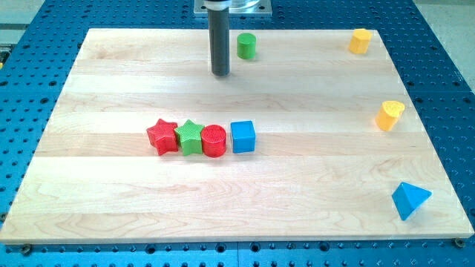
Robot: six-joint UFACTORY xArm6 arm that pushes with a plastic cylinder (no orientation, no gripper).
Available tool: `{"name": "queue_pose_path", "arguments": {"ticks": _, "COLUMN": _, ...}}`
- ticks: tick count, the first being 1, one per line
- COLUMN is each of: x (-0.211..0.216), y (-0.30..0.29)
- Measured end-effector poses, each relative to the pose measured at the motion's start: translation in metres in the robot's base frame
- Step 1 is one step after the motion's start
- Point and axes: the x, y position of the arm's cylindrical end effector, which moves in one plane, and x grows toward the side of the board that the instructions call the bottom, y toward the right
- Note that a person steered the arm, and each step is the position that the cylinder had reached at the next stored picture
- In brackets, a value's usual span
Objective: Move the green circle diagonal to the yellow hexagon
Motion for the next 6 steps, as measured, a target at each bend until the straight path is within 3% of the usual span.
{"name": "queue_pose_path", "arguments": {"ticks": 1, "x": -0.01, "y": -0.007}}
{"name": "queue_pose_path", "arguments": {"ticks": 3, "x": -0.07, "y": 0.019}}
{"name": "queue_pose_path", "arguments": {"ticks": 5, "x": -0.07, "y": 0.13}}
{"name": "queue_pose_path", "arguments": {"ticks": 6, "x": -0.075, "y": 0.144}}
